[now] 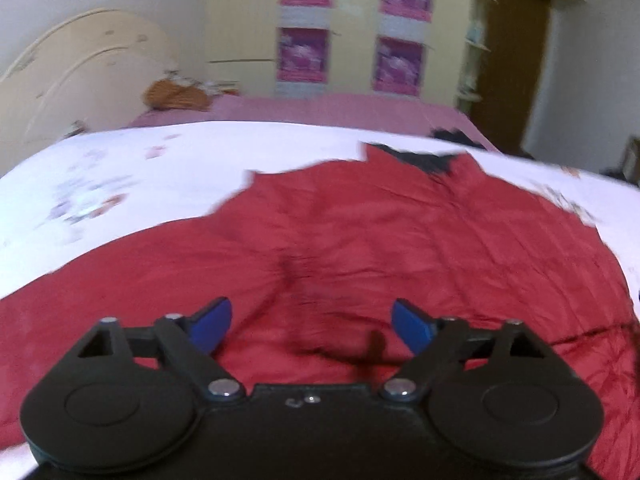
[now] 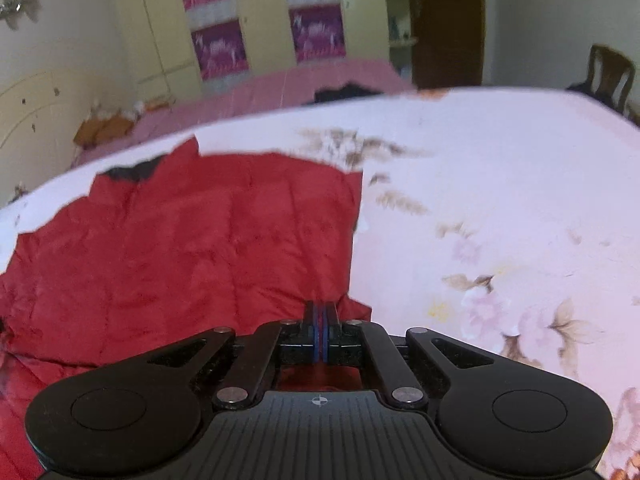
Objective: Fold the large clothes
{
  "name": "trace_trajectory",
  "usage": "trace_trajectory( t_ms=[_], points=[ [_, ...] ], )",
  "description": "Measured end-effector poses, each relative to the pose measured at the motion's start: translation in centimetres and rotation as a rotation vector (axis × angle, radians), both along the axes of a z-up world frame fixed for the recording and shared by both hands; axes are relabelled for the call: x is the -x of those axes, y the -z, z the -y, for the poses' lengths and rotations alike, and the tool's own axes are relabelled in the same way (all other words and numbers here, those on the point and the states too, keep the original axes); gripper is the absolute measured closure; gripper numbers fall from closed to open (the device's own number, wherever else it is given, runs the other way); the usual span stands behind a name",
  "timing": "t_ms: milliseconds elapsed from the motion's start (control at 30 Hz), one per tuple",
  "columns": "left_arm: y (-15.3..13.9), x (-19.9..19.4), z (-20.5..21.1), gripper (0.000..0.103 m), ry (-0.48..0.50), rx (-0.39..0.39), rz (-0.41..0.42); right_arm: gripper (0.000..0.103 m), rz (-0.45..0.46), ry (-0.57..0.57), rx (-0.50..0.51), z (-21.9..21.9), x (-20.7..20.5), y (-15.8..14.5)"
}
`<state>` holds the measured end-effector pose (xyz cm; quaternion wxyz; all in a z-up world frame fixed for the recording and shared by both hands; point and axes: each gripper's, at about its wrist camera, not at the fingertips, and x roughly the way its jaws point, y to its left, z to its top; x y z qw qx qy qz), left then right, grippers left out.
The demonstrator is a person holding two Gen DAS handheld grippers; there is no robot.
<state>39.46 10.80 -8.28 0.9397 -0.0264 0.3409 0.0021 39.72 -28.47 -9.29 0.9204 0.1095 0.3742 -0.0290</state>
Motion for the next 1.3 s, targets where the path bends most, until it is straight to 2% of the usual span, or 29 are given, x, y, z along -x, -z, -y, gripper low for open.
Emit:
trace_trajectory(
  t_ms=[33,67,100,167,200,233,367,467,600,733,767,800,833,867,967,1067,1133,1233,1300],
  points=[
    [-0.1,0.8,-1.4,0.016,-0.035,0.019,0.005,0.026,0.01,-0.001,0.006,-0.4,0.4,-0.2],
    [-0.1,1.6,-2.6,0.017,-0.07,0.036,0.009,0.002,0.051,0.002,0.014,-0.8,1.1,-0.6],
    [0.0,2.7,-4.2,0.022,-0.117,0.053,0.012,0.002,0.079,-0.016,0.012,-1.4,1.6,-0.9],
    [0.3,5.1,-7.7,0.034,-0.228,0.094,0.012,0.004,0.062,-0.049,-0.008,-2.4,1.8,-0.9],
    [0.5,6.4,-9.4,0.041,-0.292,0.12,0.019,0.014,0.062,-0.059,-0.016,-2.9,1.9,-0.8],
    [0.7,7.9,-11.3,0.042,-0.356,0.154,0.027,0.017,0.054,-0.067,-0.023,-3.4,1.8,-0.7],
    [1.6,14.2,-18.6,0.043,-0.613,0.308,0.062,0.018,0.033,-0.091,-0.049,-5.3,1.5,-0.3],
    [2.7,17.7,-22.3,0.047,-0.738,0.387,0.066,0.018,0.033,-0.115,-0.044,-6.8,1.2,-0.1],
    [2.8,19.4,-24.5,0.05,-0.804,0.464,0.118,0.018,0.045,-0.112,-0.042,-8.2,0.9,-0.2],
    [4.0,19.9,-26.4,0.05,-0.882,0.644,0.202,0.018,0.049,-0.091,-0.06,-8.6,0.5,-0.7],
    [4.4,19.9,-26.7,0.051,-0.897,0.671,0.226,0.018,0.052,-0.087,-0.059,-8.7,0.4,-0.8],
    [4.7,19.8,-27.2,0.057,-0.909,0.68,0.242,0.018,0.055,-0.086,-0.059,-8.7,0.4,-1.0],
    [4.9,19.5,-27.4,0.063,-0.918,0.665,0.244,0.018,0.058,-0.085,-0.056,-8.8,0.4,-1.2],
    [5.1,19.3,-27.6,0.065,-0.925,0.661,0.249,0.018,0.061,-0.085,-0.052,-8.9,0.5,-1.3],
    [5.3,19.9,-28.3,0.065,-0.944,0.714,0.267,0.018,0.063,-0.078,-0.05,-8.8,0.7,-1.7],
    [5.1,19.8,-29.0,0.068,-0.941,0.715,0.266,0.018,0.059,-0.064,-0.047,-8.5,0.9,-1.7],
    [4.9,19.5,-29.2,0.097,-0.922,0.688,0.256,0.018,0.057,-0.05,-0.059,-8.2,1.0,-1.7],
    [4.0,19.4,-28.8,0.099,-0.883,0.658,0.276,0.018,0.062,-0.037,-0.059,-7.9,1.2,-1.9],
    [2.4,18.3,-27.7,0.099,-0.806,0.602,0.309,0.018,0.071,-0.028,-0.058,-7.7,1.4,-2.1]
  ],
)
